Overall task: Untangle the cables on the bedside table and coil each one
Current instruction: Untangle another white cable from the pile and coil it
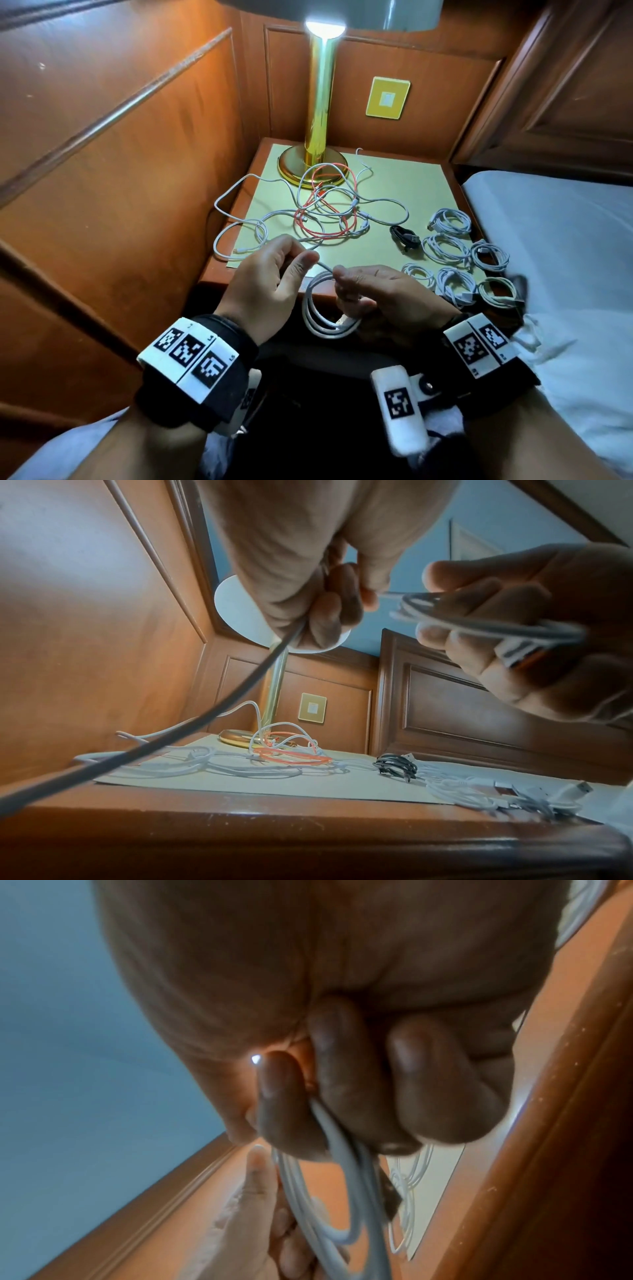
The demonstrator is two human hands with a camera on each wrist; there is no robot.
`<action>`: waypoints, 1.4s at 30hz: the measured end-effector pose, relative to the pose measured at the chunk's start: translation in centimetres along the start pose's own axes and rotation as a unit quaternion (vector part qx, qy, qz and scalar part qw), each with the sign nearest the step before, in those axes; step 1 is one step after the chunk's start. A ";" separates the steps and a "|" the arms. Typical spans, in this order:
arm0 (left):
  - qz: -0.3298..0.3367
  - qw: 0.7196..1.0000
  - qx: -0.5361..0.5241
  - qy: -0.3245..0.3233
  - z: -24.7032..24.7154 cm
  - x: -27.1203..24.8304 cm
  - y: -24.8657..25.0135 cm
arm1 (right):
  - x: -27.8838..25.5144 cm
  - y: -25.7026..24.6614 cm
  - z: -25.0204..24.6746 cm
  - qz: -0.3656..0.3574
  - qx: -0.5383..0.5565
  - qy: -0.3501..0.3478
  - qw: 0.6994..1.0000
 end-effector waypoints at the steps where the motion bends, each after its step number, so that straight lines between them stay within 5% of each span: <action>1: 0.002 1.000 -0.004 0.013 -0.1 0.0 0.1 | 0.0 0.0 0.1 0.004 0.006 -0.014 1.000; 9: -0.066 0.993 -0.100 0.020 0.4 0.1 -0.6 | 0.0 -0.2 -0.4 0.000 0.152 0.001 0.988; 15: -0.096 0.988 -0.119 0.011 1.2 -0.1 -1.0 | -0.3 -0.6 -1.4 -0.066 0.252 0.005 0.965; 23: -0.152 0.984 -0.045 -0.078 4.0 -1.2 -1.6 | 0.0 -0.9 -2.2 -0.160 0.310 0.084 0.933; 26: -0.117 0.982 0.036 -0.141 4.2 -1.6 -0.5 | 0.1 -0.9 -2.6 -0.244 0.249 0.170 0.922; 29: -0.027 0.985 0.051 -0.165 4.0 -1.8 0.8 | -0.2 -0.6 -2.8 -0.323 0.016 0.275 0.905; 32: 0.106 0.982 0.083 -0.132 3.7 -1.6 1.9 | -0.2 -0.1 -2.5 -0.331 -0.171 0.313 0.874; 34: 0.135 0.980 0.101 -0.109 3.2 -1.5 1.9 | 0.3 0.4 -2.6 -0.294 -0.253 0.320 0.864; 37: 0.125 0.985 0.109 -0.040 1.9 -0.8 1.3 | 1.2 1.0 -2.8 -0.200 -0.301 0.276 0.891; 42: 0.042 0.998 0.030 0.030 0.7 -0.5 1.2 | 1.1 0.5 -2.6 -0.150 -0.161 0.153 0.964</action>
Point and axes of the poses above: each hand's wrist, its own x-axis towards the middle knuckle, its own z-axis out of the palm, y = z × x, the point moved 2 cm from there along x, towards the middle knuckle, and after that the axes turned 9 degrees about z, right-handed, at the moved point
